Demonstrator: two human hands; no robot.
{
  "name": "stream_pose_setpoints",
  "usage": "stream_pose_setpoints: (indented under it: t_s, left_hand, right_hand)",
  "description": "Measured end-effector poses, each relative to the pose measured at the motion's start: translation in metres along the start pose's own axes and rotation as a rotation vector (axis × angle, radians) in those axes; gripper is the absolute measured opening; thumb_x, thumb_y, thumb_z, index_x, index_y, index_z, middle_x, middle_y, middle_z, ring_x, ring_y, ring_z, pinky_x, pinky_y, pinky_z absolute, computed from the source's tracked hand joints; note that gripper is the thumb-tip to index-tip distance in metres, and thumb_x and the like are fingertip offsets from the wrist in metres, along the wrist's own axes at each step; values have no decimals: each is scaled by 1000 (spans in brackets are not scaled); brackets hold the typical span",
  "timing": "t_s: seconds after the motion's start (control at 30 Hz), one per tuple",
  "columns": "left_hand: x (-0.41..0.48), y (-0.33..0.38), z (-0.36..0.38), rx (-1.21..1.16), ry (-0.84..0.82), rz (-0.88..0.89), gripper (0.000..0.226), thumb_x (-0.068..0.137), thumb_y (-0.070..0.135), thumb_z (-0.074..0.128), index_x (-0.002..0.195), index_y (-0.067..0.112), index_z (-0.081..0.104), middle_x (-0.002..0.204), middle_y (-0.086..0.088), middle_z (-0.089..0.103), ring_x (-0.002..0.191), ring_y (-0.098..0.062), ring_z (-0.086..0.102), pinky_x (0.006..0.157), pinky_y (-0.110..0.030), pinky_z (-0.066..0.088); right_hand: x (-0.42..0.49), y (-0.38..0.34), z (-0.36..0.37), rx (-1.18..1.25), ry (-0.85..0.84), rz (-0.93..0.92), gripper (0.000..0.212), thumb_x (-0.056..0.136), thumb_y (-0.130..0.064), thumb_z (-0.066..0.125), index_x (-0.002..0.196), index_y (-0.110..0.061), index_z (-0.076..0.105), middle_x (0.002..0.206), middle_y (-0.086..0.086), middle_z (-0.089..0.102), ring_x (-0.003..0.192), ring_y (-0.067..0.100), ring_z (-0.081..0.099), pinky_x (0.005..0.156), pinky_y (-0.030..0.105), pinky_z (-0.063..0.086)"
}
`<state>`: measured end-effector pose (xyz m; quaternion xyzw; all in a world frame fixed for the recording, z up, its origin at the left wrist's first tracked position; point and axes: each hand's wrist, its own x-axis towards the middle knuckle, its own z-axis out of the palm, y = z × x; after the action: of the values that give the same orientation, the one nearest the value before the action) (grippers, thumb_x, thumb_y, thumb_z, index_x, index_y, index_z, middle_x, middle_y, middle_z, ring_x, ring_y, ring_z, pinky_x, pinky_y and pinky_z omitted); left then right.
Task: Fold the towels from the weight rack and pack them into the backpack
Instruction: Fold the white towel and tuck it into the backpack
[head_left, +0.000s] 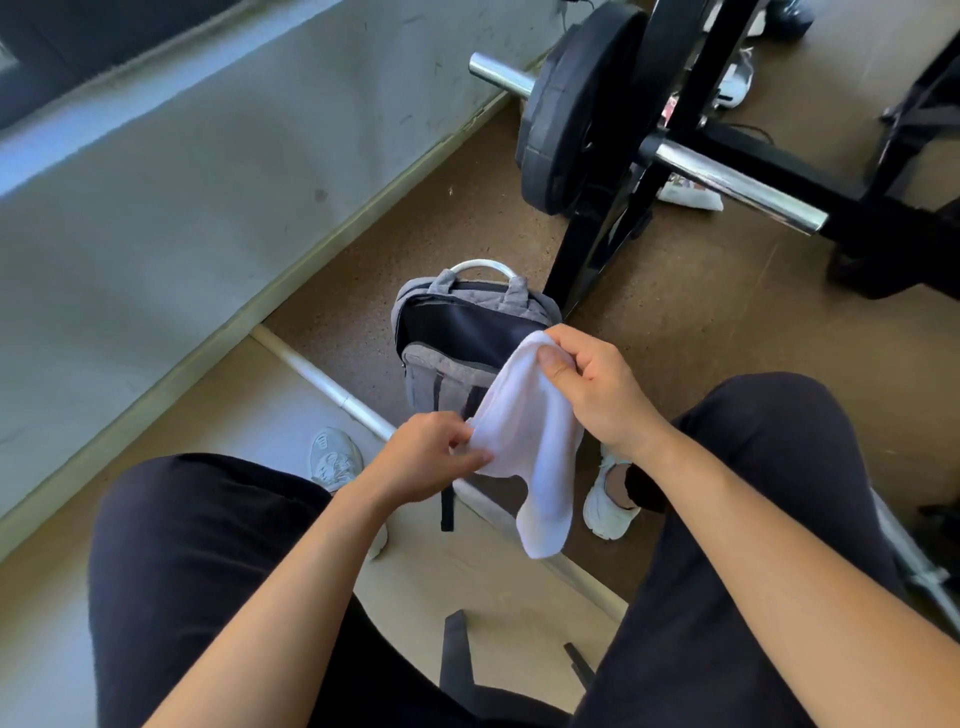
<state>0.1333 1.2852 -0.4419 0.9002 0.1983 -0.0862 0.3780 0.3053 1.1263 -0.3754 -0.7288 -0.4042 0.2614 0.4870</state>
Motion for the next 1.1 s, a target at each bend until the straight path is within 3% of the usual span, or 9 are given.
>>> stream_pose_setpoints:
  t_s: [0.17,0.3,0.4,0.53,0.7,0.8,0.87,0.93,1.1]
  left_hand:
    - [3,-4,11,61,-93,-48,64,80,64,47,79,2,63,86,-21,61,66,-20,44,64,-48,44]
    - [3,-3,14,62,-47,-46,43,84,35,68,66,4,45,68,-7,38,63,-17,30,59,-35,26]
    - [3,-5,14,58,-4,-58,31,79,30,68,68,5,52,66,-4,38,61,-15,28,59,-34,27]
    - [1,-11,4,-24,218,-94,8,90,19,69,85,23,63,68,4,56,64,-15,49,61,-33,40]
    - [-7,-6,-24,-268,656,-142,30,97,16,67,126,23,62,94,5,67,79,-14,61,70,-19,45]
    - [-11,-5,-35,-335,788,-189,12,99,22,63,101,29,74,95,2,73,86,-14,64,77,-28,46]
    - [-14,-2,-38,-531,844,-198,13,99,22,64,93,28,73,85,7,70,78,-4,61,75,-24,47]
    - [-18,1,-41,-662,884,-179,13,100,19,64,92,25,72,82,10,67,71,5,57,71,-15,44]
    - [-26,3,-45,-624,897,-117,18,102,19,63,90,31,69,84,11,66,74,5,56,71,-13,44]
  right_hand:
    - [1,-4,-20,-23,145,-30,22,107,-15,45,97,-8,63,79,-2,59,74,4,54,70,16,42]
    - [1,-2,-30,43,281,37,27,107,-15,43,83,-12,56,69,-8,44,64,3,40,62,17,33]
    - [2,1,-39,100,407,93,33,106,-14,43,72,-15,44,66,-8,34,62,5,31,58,20,28]
    - [3,10,-56,178,428,175,35,104,-22,50,80,3,49,70,3,37,65,13,34,60,25,29]
    - [0,19,-73,224,257,267,43,88,-30,75,97,9,63,86,24,58,81,25,55,70,37,41]
    - [-4,25,-68,102,111,327,52,84,-32,77,80,14,54,73,19,50,71,25,48,68,39,36]
    - [-6,28,-61,-11,113,310,31,91,-25,73,75,1,65,74,16,62,70,18,56,68,35,42]
    - [-10,22,-55,-44,200,271,9,95,-17,69,91,-19,77,88,-2,71,82,7,64,74,26,50]
    - [-14,13,-48,-106,282,206,20,97,-15,65,113,-17,75,96,-9,71,89,-6,61,73,13,45]
